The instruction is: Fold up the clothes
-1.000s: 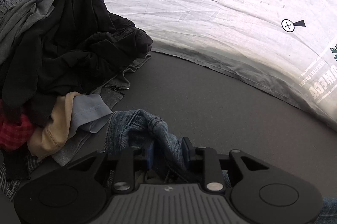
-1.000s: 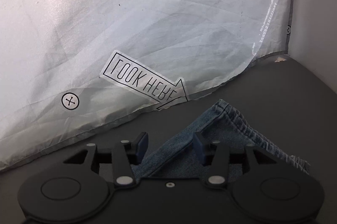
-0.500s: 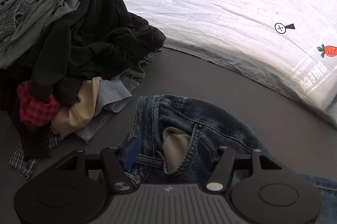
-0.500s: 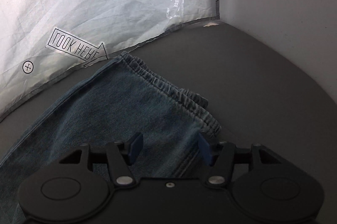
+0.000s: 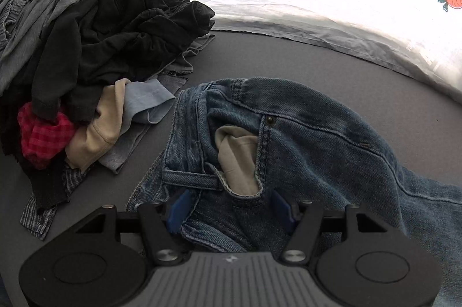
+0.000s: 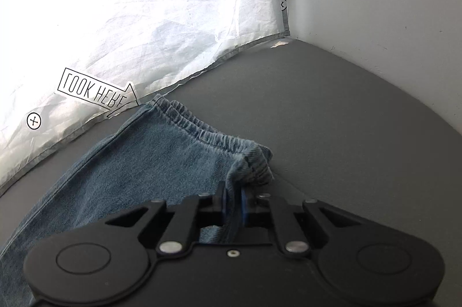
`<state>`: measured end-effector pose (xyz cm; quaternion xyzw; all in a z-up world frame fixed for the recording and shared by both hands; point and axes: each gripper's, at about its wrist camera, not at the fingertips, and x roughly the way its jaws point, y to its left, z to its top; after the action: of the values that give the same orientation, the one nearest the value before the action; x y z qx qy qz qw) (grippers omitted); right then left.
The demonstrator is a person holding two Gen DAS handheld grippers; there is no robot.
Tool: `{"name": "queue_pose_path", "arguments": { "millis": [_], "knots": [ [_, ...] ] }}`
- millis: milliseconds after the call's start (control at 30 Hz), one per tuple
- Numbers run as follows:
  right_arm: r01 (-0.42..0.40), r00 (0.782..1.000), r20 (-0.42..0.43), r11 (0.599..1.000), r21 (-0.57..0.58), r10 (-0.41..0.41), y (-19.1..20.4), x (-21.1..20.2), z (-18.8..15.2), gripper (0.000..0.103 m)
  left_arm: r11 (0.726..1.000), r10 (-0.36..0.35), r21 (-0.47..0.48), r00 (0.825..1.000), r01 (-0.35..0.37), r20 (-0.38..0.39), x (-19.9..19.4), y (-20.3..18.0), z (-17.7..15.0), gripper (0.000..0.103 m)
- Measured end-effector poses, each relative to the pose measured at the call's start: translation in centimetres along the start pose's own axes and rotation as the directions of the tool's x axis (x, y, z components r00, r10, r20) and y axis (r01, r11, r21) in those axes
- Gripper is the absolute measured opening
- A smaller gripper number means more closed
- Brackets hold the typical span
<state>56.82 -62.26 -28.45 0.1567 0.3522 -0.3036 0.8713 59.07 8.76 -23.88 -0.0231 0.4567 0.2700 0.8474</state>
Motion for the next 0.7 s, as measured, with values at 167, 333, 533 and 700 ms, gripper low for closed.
{"name": "queue_pose_path", "arguments": {
  "millis": [167,333,533,700],
  "knots": [
    [-0.011,0.99,0.14,0.987,-0.16,0.033,1.6,-2.5,2.1,0.007,1.0,-0.006,-0.002,1.0,0.006,-0.006,0.4,0.2,-0.2,0.066],
    [-0.012,0.995,0.099,0.996,-0.093,0.021,0.8,-0.2,3.3,0.007,1.0,-0.011,0.009,1.0,0.011,-0.009,0.7,-0.1,-0.5,0.071],
    [0.1,0.994,-0.034,0.988,-0.118,-0.105,0.5,3.0,0.2,0.034,0.998,-0.023,0.06,1.0,0.024,-0.021,0.0,0.0,-0.7,0.072],
    [0.101,0.995,0.02,0.98,-0.173,-0.099,1.1,-1.2,-2.1,0.049,0.997,-0.03,0.072,0.999,0.033,-0.037,-1.1,0.8,-1.8,0.075]
  ]
}}
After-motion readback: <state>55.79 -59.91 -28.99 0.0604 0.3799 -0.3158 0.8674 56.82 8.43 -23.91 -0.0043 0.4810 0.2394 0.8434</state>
